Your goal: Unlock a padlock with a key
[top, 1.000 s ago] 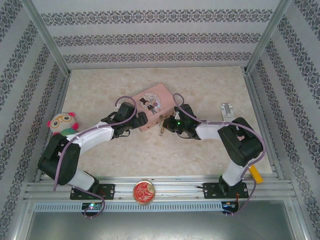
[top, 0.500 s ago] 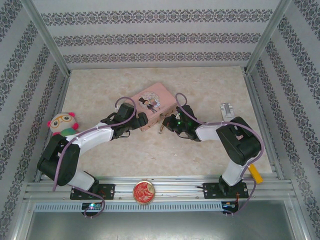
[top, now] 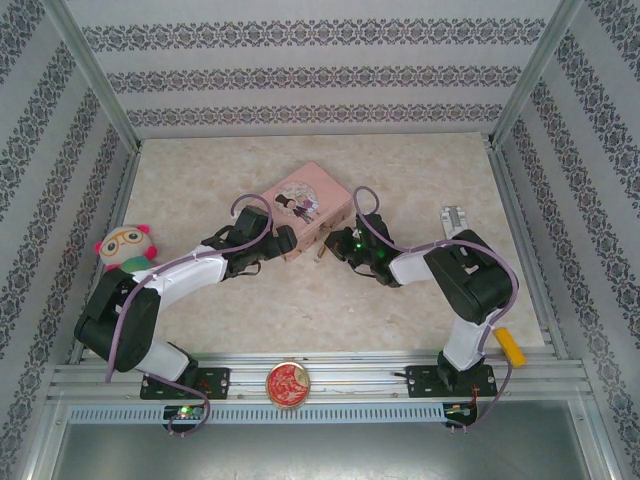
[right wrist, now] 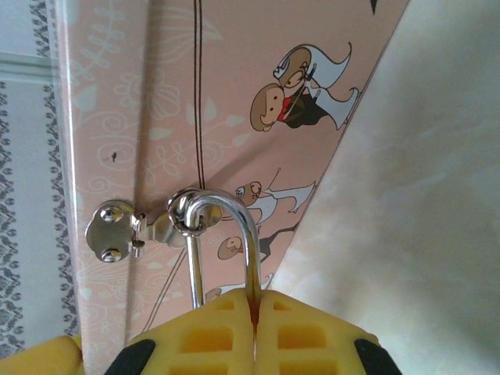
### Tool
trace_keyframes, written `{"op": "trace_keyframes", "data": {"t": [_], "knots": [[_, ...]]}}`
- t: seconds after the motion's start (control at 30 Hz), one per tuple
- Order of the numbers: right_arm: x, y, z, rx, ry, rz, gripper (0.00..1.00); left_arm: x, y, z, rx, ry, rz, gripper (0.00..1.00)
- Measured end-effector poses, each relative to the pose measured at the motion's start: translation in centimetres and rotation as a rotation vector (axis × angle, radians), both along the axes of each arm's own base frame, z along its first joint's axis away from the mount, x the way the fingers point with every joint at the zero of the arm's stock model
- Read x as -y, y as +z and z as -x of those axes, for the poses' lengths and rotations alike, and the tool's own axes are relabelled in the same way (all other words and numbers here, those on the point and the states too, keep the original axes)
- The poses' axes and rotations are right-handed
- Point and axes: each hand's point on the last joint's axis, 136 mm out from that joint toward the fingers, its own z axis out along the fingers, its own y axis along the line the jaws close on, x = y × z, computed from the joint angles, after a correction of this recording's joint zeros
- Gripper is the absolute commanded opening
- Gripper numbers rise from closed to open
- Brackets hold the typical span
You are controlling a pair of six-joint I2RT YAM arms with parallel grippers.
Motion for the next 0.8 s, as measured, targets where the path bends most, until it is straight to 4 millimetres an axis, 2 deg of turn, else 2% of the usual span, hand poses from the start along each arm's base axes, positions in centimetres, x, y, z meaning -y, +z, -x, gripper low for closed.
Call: {"op": "trace_keyframes", "data": {"t": [0.37,0.63,0.8], "knots": [[0.5,0.2,-1.1,0.023,-0.091,-0.061,0.00,-0.3,0.6,-0.2,0.030,0.004,-0.028,0.99],[1.2,0.4,-1.8,0.043,-0.154,-0.081,0.00,-0.3,3.6,-1.9,0.149,0.018,-0.109,0.99],[1.5,0.5,-2.2,0.055,-0.187,-0.092,0.00,0.1,3.3,-2.9,0.154,0.007,-0.153,0.99]]}}
